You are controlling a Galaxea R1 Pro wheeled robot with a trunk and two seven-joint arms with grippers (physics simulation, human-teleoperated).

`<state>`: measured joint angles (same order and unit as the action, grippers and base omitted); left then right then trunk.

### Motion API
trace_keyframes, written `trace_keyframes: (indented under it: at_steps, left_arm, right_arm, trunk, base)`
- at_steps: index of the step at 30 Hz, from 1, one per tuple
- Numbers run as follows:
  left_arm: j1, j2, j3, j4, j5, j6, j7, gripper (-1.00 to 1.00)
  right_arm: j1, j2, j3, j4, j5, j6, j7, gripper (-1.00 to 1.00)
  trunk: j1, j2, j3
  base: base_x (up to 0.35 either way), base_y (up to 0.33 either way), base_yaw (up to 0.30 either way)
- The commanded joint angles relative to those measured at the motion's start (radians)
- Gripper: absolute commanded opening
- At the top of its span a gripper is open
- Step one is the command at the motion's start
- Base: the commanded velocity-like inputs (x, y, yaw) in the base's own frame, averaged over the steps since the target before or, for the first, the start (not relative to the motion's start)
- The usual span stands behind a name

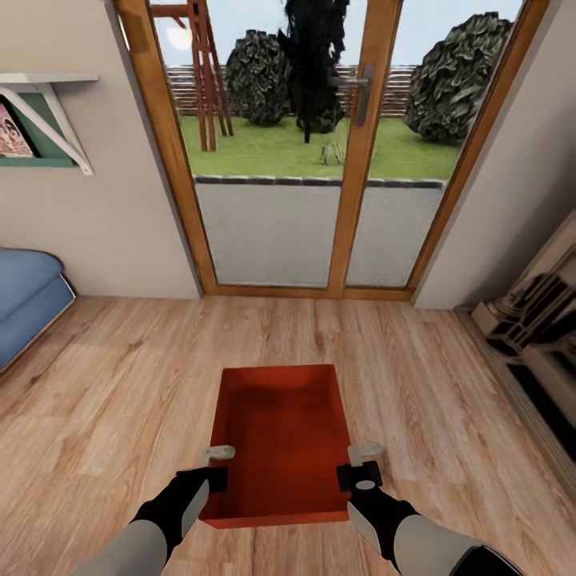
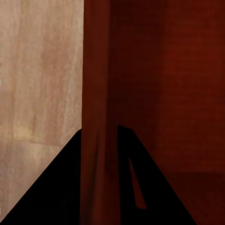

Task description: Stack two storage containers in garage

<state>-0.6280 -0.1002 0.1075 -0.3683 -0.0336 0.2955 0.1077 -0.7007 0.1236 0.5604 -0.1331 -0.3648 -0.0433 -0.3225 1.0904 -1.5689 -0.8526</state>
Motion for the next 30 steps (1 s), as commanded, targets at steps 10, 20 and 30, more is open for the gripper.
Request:
trace_keyframes:
  at_steps: [10, 20, 30]
  left_arm:
    - [0.001, 0.005, 0.004, 0.000, -0.011, 0.007, 0.006, -1.00]
    - [0.001, 0.005, 0.004, 0.000, -0.011, 0.007, 0.006, -1.00]
    - [0.001, 0.005, 0.004, 0.000, -0.011, 0.007, 0.006, -1.00]
  right_arm:
    - [-0.002, -0.001, -0.019, -0.003, 0.008, -0.004, -0.003, -1.00]
    - [-0.001, 0.001, -0.019, -0.003, 0.009, -0.003, -0.003, -1.00]
    - [-0.002, 0.001, -0.019, -0.003, 0.007, 0.000, -0.001, -1.00]
  trunk:
    - [-0.039, 0.070, 0.031]
    - [-0.077, 0.140, 0.062]
    - [-0.115, 0.210, 0.093]
  base:
    - [0.000, 0.000, 0.000]
    - [0.000, 0.000, 0.000]
    - [0.000, 0.000, 0.000]
